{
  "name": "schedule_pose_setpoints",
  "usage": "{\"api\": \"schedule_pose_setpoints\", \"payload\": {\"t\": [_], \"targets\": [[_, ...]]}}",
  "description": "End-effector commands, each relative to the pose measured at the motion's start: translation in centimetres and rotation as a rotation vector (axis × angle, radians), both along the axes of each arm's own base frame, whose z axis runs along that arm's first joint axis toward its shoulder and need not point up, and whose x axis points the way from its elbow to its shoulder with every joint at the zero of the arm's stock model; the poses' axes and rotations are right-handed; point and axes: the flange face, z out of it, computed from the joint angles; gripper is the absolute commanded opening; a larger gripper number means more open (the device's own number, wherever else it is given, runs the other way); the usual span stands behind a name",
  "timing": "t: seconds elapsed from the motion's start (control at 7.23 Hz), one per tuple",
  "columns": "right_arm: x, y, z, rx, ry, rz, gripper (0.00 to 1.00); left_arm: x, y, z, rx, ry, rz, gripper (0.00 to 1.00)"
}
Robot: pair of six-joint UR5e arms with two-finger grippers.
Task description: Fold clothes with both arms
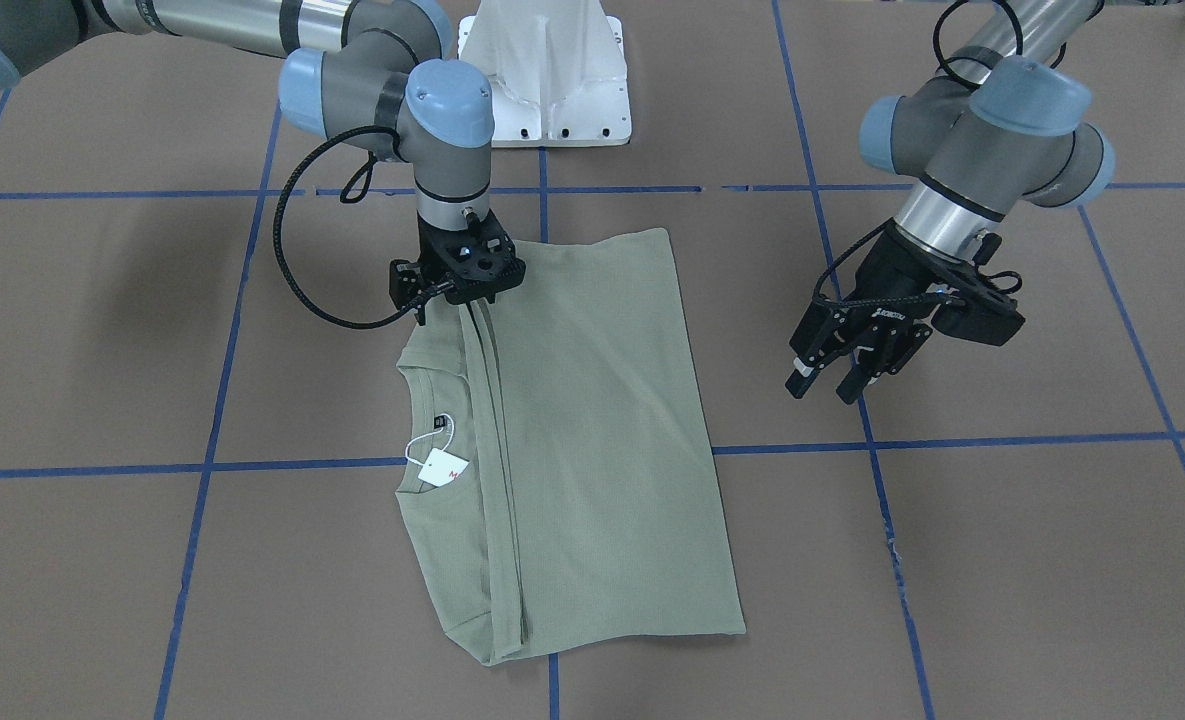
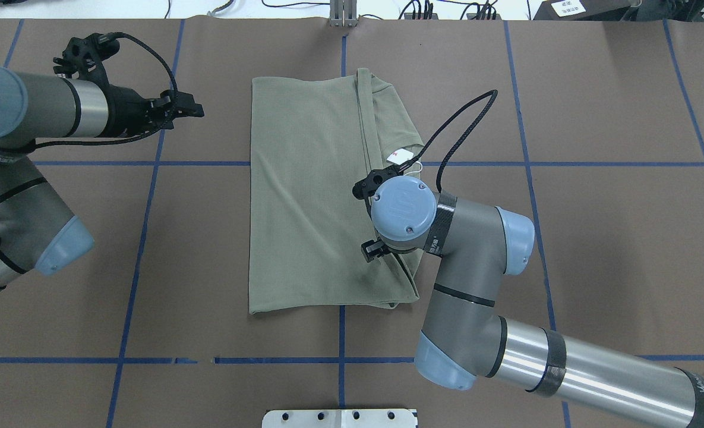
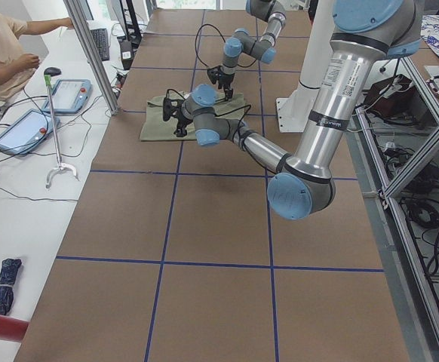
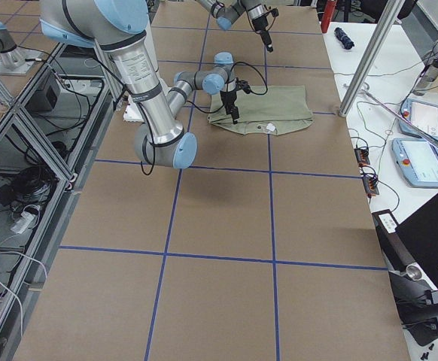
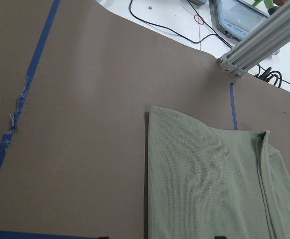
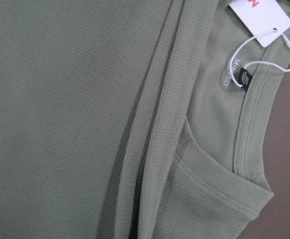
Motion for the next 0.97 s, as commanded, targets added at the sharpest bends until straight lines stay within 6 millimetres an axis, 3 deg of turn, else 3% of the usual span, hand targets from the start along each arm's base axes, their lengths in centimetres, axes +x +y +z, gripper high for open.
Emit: {"api": "schedule_pose_setpoints", "payload": {"t": [0.0,0.28,0.55,0.69,0.83], "targets": [[-0.1,-0.3,0.9,-0.005,0.016,0.0,1.0,0.0,0.0,-0.1,0.001,0.0,0.0,0.76],[0.1,-0.6,0.9,-0.005,0.016,0.004,1.0,-0.2,0.0,-0.1,0.003,0.001,-0.001,0.76],[1.7,-1.5,3.5,0.012,0.056,-0.03,1.0,-0.3,0.3,-0.6,0.007,0.011,0.007,0.76],[4.8,-1.2,6.5,0.006,0.075,-0.039,1.0,-0.7,0.9,-1.2,-0.004,0.009,0.024,0.76],[7.8,-0.5,5.9,0.017,0.049,-0.047,1.0,-1.0,1.4,-2.2,-0.018,-0.006,0.028,0.76]]}}
